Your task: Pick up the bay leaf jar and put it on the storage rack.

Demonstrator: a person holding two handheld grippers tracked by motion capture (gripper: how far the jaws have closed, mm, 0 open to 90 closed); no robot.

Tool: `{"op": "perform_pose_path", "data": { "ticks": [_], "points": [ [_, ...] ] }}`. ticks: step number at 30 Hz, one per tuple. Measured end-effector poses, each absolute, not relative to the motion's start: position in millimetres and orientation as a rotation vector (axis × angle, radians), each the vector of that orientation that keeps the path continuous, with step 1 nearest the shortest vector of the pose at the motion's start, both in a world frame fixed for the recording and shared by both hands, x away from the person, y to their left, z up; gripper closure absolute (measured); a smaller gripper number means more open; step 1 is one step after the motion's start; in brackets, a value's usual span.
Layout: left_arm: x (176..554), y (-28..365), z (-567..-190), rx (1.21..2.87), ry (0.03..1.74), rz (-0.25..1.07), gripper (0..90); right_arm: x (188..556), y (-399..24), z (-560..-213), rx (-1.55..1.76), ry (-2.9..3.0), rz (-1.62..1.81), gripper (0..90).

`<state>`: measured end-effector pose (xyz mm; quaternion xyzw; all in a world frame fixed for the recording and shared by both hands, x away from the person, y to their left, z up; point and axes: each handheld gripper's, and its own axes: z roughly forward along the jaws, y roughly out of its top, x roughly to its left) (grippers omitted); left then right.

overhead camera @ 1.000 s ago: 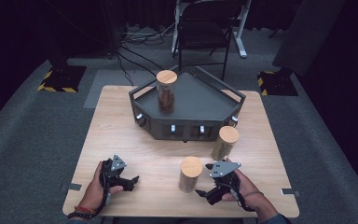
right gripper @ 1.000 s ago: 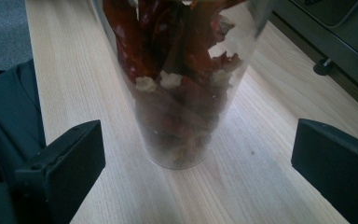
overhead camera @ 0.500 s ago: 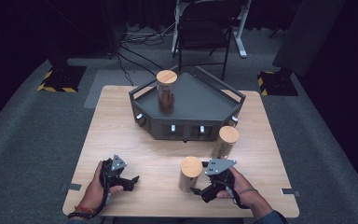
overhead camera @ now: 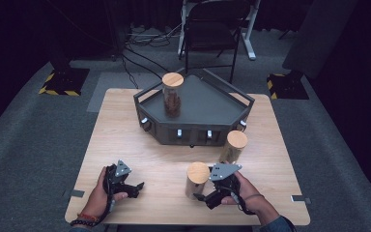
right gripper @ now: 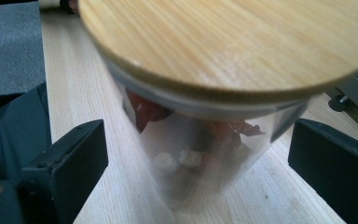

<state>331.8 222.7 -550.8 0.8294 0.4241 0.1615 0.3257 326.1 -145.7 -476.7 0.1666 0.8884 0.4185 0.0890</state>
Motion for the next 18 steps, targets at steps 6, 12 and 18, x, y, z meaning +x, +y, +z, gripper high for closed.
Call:
{"op": "perform_pose_path", "data": {
  "ticks": [6, 12, 18],
  "points": [
    [331.8, 222.7, -550.8, 2.174, 1.112, 0.423, 0.3, 326.2, -141.1, -477.6, 0.488, 2.646, 1.253, 7.7],
    [331.9, 222.7, -550.9, 2.174, 1.111, 0.423, 0.3, 326.8, -137.1, -478.0, 0.500, 2.635, 1.265, 11.1],
    [331.8, 222.7, -550.8, 2.174, 1.112, 0.423, 0.3, 326.5, -132.6, -480.1, 0.491, 2.631, 1.245, 16.3]
  ]
}}
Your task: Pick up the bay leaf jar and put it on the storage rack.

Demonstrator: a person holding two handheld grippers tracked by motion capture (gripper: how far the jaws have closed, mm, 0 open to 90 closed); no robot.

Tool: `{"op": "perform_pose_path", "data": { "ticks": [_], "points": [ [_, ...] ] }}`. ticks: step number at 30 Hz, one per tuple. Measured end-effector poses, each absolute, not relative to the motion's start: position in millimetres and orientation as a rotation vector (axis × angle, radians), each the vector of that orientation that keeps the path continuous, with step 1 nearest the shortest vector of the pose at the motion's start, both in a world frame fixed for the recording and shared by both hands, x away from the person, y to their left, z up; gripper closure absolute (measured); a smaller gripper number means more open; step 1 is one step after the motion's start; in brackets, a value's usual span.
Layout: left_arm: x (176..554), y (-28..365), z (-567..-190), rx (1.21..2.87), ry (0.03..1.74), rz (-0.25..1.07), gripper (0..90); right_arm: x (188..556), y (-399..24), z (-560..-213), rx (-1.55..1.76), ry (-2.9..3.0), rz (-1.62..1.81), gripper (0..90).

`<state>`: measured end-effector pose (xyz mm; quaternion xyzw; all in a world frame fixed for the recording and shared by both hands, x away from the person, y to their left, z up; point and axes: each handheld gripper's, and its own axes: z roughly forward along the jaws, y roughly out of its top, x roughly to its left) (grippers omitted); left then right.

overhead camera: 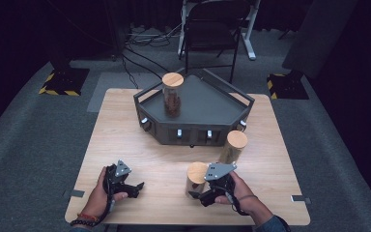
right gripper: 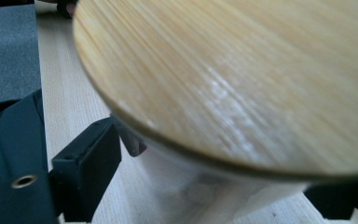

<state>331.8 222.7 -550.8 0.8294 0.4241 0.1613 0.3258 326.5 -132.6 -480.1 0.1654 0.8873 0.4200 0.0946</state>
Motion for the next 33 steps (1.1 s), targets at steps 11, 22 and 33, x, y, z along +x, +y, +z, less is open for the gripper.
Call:
{"op": "perform_pose_path", "data": {
  "ticks": [11, 22, 33],
  "points": [
    [331.8, 222.7, -550.8, 2.174, 1.111, 0.423, 0.3, 328.7, -132.7, -483.4, 0.492, 2.636, 1.216, 24.3],
    [331.9, 222.7, -550.8, 2.174, 1.111, 0.423, 0.3, 329.1, -133.7, -482.5, 0.509, 2.639, 1.234, 25.2],
    [331.9, 222.8, -550.8, 2.174, 1.111, 0.423, 0.3, 331.8, -137.6, -477.2, 0.565, 2.642, 1.184, 25.4]
  ]
}}
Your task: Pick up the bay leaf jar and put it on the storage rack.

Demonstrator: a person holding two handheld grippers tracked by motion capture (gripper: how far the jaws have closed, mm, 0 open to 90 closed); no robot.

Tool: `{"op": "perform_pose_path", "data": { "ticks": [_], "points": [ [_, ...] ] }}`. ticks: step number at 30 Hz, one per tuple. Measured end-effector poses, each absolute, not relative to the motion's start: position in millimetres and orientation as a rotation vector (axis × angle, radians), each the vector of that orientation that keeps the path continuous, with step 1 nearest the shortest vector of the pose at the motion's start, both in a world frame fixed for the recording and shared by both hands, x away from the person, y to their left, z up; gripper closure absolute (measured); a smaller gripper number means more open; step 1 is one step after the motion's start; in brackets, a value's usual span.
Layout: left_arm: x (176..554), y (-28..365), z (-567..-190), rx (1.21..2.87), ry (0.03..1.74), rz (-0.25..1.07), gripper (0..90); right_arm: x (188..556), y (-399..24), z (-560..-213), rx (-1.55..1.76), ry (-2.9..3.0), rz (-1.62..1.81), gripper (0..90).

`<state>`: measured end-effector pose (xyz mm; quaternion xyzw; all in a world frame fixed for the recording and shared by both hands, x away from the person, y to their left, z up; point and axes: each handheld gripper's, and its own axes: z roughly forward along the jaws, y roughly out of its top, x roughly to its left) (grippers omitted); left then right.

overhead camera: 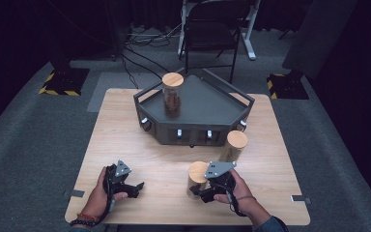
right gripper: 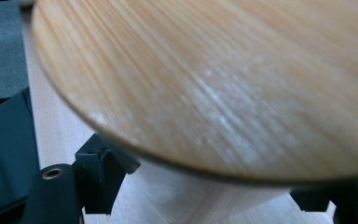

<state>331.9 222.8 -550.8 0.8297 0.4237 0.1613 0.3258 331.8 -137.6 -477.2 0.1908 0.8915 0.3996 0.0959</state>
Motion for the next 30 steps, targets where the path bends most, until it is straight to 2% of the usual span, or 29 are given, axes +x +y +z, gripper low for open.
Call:
{"op": "perform_pose_path", "data": {
  "ticks": [30],
  "points": [
    [332.1, 222.8, -550.8, 2.175, 1.109, 0.422, 0.3, 352.4, -154.9, -401.6, 0.661, 2.519, 1.180, 25.4]
  ]
}}
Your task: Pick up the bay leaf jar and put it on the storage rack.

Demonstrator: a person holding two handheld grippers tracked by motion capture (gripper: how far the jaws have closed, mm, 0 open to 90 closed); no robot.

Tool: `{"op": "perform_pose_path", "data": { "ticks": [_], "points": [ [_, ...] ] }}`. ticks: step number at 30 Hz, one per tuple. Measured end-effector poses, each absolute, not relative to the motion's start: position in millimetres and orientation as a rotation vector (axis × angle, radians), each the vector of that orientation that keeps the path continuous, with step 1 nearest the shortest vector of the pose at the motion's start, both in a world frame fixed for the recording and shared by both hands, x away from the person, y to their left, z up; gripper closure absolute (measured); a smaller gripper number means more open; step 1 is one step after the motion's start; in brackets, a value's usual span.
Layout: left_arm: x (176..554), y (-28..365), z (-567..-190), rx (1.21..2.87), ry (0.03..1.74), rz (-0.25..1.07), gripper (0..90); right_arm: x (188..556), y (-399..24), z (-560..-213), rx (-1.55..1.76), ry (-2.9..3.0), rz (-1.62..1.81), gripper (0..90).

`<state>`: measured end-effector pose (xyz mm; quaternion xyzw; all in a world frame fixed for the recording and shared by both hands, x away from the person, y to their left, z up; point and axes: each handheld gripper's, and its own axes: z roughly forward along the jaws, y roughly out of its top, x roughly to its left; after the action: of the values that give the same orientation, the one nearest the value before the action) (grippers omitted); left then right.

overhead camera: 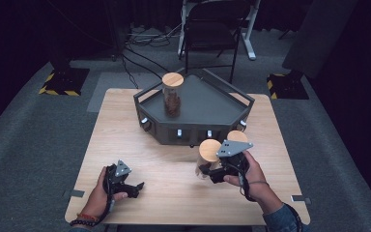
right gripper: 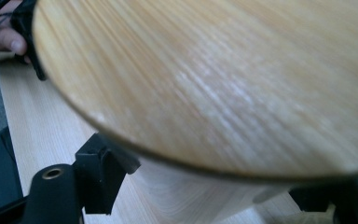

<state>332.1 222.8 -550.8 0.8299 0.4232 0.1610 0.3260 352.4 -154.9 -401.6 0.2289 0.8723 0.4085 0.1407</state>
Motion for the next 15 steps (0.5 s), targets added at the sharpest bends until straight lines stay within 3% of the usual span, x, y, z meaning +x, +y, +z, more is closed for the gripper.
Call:
{"op": "perform_pose_path", "data": {
  "ticks": [15],
  "points": [
    [332.1, 222.8, -550.8, 2.175, 1.109, 0.422, 0.3, 370.9, -151.8, -370.9, 0.689, 2.504, 1.181, 25.5]
  ]
}}
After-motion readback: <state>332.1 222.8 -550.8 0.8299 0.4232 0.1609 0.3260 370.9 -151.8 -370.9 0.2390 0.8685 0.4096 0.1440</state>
